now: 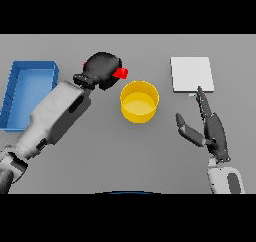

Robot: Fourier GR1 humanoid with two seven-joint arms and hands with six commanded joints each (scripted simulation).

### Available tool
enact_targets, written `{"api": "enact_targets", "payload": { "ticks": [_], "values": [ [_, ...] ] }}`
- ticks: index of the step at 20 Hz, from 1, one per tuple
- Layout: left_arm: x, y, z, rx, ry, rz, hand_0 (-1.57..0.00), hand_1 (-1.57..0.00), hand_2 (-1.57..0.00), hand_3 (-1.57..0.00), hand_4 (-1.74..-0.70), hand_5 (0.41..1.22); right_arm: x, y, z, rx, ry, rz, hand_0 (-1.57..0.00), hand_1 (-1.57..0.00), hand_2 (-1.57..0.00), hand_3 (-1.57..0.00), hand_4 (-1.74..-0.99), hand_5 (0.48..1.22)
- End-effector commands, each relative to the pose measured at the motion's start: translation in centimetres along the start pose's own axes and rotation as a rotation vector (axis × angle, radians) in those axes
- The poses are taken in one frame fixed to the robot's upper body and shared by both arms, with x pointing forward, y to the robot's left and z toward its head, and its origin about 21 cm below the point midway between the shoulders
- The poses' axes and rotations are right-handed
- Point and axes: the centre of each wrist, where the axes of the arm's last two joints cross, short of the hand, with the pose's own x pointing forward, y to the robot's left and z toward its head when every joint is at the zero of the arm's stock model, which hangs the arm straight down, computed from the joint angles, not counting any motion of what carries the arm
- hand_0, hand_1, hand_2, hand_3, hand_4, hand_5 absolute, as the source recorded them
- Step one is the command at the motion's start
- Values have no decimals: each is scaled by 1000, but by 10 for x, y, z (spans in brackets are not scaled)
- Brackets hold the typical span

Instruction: Pick up the red beaker and tilt it to pour out 1 green nut into yellow bowl. Pick up the yellow bowl and place it on the metallic measuring scale.

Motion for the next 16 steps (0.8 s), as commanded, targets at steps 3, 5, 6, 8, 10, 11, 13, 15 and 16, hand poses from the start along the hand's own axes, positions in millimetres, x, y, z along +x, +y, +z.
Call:
{"api": "enact_targets", "payload": {
  "ticks": [3, 5, 6, 8, 10, 11, 13, 15, 16],
  "values": [
    [10, 10, -9, -60, -23, -195, -1571, -1571, -1571, -1383, -1710, 1211, 0, 0, 0, -9, 11, -24, 1, 1, 1, 1, -1195, 671],
    [21, 16, -16, -107, -31, -314, -1571, -1571, -1571, -1349, -1717, 1215, -3, 1, 0, -12, 34, -57, 1, 1, 1, 1, -1197, 659],
    [22, 16, -18, -132, -46, -361, -1571, -1571, -1571, -1332, -1718, 1216, -2, 4, 0, -14, 26, -66, 1, 1, 1, 1, -1202, 651],
    [31, 19, -23, -165, -84, -447, -1571, -1571, -1571, -1350, -1721, 1218, -4, 1, 0, -18, 32, -71, 1, 1, 1, 1, -1212, 631],
    [41, 22, -26, -184, -131, -523, -1571, -1571, -1571, -1429, -1725, 1219, -6, 1, 2, -17, 21, -44, 1, 1, 1, 1, -1221, 617],
    [39, 21, -26, -202, -142, -559, -1571, -1571, -1571, -1458, -1727, 1219, -6, 3, 4, -21, 7, -40, 1, 1, 1, 1, -1221, 610],
    [46, 21, -30, -215, -157, -649, -1571, -1571, -1571, -1499, -1730, 1220, -2, 3, 4, -39, 2, -28, 1, 1, 1, 1, -1213, 591],
    [48, 26, -32, -225, -182, -736, -1571, -1571, -1571, -1525, -1733, 1220, -3, 3, 3, -39, 13, -26, 1, 1, 1, 1, -1193, 578],
    [52, 28, -34, -226, -194, -785, -1571, -1571, -1571, -1534, -1734, 1220, -4, 7, 2, -38, 10, -29, 1, 1, 1, 1, -1185, 575]
  ]
}}
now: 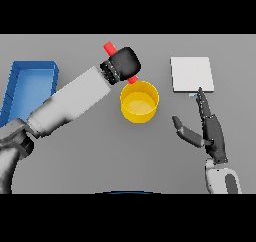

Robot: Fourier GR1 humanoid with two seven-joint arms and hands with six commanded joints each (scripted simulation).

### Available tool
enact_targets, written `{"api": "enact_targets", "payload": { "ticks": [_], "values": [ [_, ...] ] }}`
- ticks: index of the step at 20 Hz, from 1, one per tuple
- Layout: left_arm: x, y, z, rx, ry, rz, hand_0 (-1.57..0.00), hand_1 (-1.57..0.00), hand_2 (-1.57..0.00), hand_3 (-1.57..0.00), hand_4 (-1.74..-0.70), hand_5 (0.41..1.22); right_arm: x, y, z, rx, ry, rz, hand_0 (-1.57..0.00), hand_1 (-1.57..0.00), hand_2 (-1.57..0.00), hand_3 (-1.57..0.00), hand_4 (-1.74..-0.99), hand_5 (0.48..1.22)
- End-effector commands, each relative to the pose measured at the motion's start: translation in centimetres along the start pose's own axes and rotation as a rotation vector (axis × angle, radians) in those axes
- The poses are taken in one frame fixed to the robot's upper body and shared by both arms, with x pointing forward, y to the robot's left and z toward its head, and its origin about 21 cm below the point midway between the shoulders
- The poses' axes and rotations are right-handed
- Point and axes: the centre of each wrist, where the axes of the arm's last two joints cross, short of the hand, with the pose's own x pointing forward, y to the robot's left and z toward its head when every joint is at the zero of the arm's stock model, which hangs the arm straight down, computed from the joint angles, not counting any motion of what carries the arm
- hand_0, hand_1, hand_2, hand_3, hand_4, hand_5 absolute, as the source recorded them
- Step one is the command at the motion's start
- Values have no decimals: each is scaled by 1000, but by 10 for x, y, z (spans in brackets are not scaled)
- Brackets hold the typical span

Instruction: Pick up the red beaker and tilt it to pour out 1 green nut into yellow bowl. Pick up the yellow bowl and place it on the metallic measuring scale.

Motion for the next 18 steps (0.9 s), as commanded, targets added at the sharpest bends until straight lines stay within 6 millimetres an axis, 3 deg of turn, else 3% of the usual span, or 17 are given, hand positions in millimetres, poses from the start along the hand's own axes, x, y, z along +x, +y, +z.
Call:
{"api": "enact_targets", "payload": {
  "ticks": [1, 11, 14, 17, 18],
  "values": [
    [-3, 4, 0, 1, -5, -50, -1571, -1571, -1571, -1541, -1736, 1221, -1, 0, 0, -3, -3, 16, 1, 1, 1, 1, -1173, 572],
    [10, 7, -9, -45, -56, -408, -1571, -1571, -1571, -1568, -1733, 1221, 0, -3, -1, 2, -30, -2, 1, 1, 1, 1, -1136, 579],
    [15, 20, -14, -36, -45, -511, -1571, -1571, -1571, -1569, -1733, 1221, 1, -6, 1, -12, -26, -1, 1, 1, 1, 1, -1130, 577],
    [7, 45, -10, -27, -47, -615, -1571, -1571, -1571, -1570, -1732, 1221, 0, -3, 0, -17, -17, 10, 1, 1, 1, 1, -1138, 572],
    [-2, 65, -7, -20, -26, -645, -1571, -1571, -1571, -1570, -1731, 1221, 1, -3, -1, -17, -18, 0, 1, 1, 1, 1, -1137, 568]
  ]
}}
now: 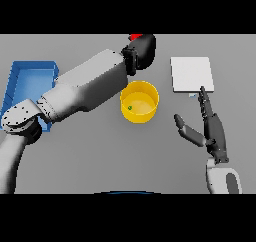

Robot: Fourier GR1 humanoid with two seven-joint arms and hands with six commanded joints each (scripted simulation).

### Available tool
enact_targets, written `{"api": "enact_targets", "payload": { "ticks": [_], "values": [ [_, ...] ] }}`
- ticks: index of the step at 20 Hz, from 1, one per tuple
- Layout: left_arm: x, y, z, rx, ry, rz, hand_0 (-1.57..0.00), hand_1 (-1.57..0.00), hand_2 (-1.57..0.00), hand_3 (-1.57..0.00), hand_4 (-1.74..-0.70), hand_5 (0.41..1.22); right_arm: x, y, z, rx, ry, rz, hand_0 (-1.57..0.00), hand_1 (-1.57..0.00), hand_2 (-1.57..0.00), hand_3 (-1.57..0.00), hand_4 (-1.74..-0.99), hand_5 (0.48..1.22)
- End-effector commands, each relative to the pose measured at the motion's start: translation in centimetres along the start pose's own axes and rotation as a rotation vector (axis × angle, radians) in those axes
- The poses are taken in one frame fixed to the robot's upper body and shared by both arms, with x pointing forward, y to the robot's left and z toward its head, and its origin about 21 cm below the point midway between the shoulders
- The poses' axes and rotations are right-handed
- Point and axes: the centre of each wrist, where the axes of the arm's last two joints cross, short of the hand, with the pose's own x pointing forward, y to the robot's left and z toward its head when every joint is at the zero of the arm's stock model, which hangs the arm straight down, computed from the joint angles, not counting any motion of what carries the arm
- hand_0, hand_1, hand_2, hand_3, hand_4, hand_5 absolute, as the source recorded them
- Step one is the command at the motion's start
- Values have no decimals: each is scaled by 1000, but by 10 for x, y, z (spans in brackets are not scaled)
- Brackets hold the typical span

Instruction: Pick up the red beaker and tilt it to pour out 1 green nut into yellow bowl. Pick up the yellow bowl and place it on the metallic measuring scale.

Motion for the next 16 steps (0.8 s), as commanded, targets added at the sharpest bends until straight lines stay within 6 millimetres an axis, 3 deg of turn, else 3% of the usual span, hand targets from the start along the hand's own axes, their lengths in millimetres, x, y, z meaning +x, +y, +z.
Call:
{"api": "enact_targets", "payload": {
  "ticks": [1, 4, 6, 9, 12, 16],
  "values": [
    [-17, 3, 4, -3, 25, -33, -1571, -1571, -1571, -1570, -1729, 1221, 4, 3, -3, 0, -9, -10, 1, 1, 1, 1, -1138, 565],
    [-71, 3, 24, -10, 139, 24, -1571, -1571, -1571, -1571, -1724, 1221, 0, 5, -3, 7, -3, 2, 1, 1, 1, 1, -1130, 554],
    [-106, -10, 41, 3, 250, 102, -1571, -1571, -1571, -1571, -1720, 1221, 3, 6, -5, 12, -26, -5, 1, 1, 1, 1, -1128, 554],
    [-156, -26, 73, -18, 429, 378, -1571, -1571, -1571, -1571, -1728, 1221, 3, 1, -10, 31, -23, -15, 1, 1, 1, 1, -1104, 563],
    [-190, -81, 115, 7, 597, 863, -1571, -1571, -1571, -1509, -1735, 1221, -1, 4, -4, 55, -36, -23, 1, 1, 1, 1, -1105, 578],
    [-184, -172, 155, 96, 752, 1382, -1571, -1571, -1571, -1538, -1738, 1221, 2, 6, -7, 61, -45, -5, 1, 1, 1, 1, -1118, 595]
  ]
}}
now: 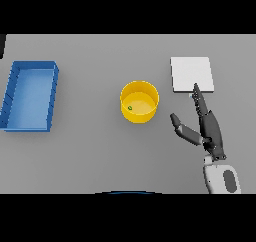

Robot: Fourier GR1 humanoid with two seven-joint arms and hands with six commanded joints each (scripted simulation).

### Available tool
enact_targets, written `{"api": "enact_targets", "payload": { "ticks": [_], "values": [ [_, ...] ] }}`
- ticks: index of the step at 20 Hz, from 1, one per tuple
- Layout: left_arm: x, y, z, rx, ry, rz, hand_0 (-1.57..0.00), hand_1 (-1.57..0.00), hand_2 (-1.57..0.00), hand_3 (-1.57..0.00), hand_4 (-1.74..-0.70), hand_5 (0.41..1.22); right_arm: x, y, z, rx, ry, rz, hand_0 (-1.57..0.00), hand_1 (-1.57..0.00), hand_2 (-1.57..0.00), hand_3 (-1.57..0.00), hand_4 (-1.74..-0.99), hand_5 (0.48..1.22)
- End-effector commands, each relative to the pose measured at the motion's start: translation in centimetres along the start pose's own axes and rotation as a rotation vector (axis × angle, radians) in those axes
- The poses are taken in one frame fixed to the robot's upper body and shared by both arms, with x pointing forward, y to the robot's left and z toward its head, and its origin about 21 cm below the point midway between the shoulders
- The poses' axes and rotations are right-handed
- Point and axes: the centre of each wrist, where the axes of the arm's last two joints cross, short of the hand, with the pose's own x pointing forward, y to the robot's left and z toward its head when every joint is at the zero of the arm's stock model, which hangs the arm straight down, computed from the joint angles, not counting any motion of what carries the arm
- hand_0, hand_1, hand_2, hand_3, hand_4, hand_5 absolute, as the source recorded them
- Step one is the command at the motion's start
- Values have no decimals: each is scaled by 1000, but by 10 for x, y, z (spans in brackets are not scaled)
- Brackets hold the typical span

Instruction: Pick up the red beaker and tilt it to pour out 1 green nut into yellow bowl. Pick up the yellow bowl and place it on the metallic measuring scale.

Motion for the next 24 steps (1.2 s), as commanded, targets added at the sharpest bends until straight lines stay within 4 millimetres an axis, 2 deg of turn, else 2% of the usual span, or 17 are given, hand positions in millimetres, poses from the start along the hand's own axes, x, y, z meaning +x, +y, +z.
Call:
{"api": "enact_targets", "payload": {
  "ticks": [1, 3, 6, 7, 10, 12, 14, 17, 19, 23, 24],
  "values": [
    [-18, -9, 1, 11, 31, 85, -1571, -1571, -1571, -1545, -1739, 1221, -2, -1, -1, 4, 15, 5, 1, 1, 1, 1, -1125, 601],
    [-51, -42, 2, 14, 140, 224, -1571, -1571, -1571, -1554, -1740, 1221, -1, -5, -4, 7, 14, 36, 1, 1, 1, 1, -1132, 614],
    [-82, -91, 7, 55, 297, 360, -1571, -1571, -1571, -1562, -1740, 1221, -3, -4, -2, 24, 5, 32, 1, 1, 1, 1, -1142, 628],
    [-90, -105, 10, 69, 342, 420, -1571, -1571, -1571, -1564, -1740, 1221, -1, -3, -5, 25, 10, 31, 1, 1, 1, 1, -1134, 632],
    [-113, -132, 20, 65, 492, 580, -1571, -1571, -1571, -1567, -1741, 1221, -1, -2, -4, 31, -3, 20, 1, 1, 1, 1, -1133, 655],
    [-125, -158, 29, 67, 526, 641, -1571, -1571, -1571, -1569, -1741, 1221, -2, -1, -1, 37, 2, 15, 1, 1, 1, 1, -1127, 664],
    [-131, -191, 40, 65, 543, 690, -1571, -1571, -1571, -1570, -1741, 1221, -4, -5, -4, 31, 10, 25, 1, 1, 1, 1, -1141, 673],
    [-129, -229, 59, 55, 573, 753, -1571, -1571, -1571, -1570, -1741, 1221, -3, -9, 0, 38, -7, 43, 1, 1, 1, 1, -1166, 676],
    [-128, -242, 75, 59, 574, 778, -1571, -1571, -1571, -1571, -1741, 1151, -4, -4, -3, 43, 7, 34, 1, 1, 1, 1, -1174, 676],
    [-116, -254, 103, 43, 619, 815, -1571, -1571, -1571, -1571, -1741, 925, -5, -7, 1, 31, -5, 32, 1, 1, 1, 1, -1157, 671],
    [-114, -251, 105, 31, 648, 822, -1571, -1571, -1571, -1571, -1655, 868, -3, -5, -2, 30, 0, 27, 1, 1, 1, 1, -1155, 669]
  ]
}}
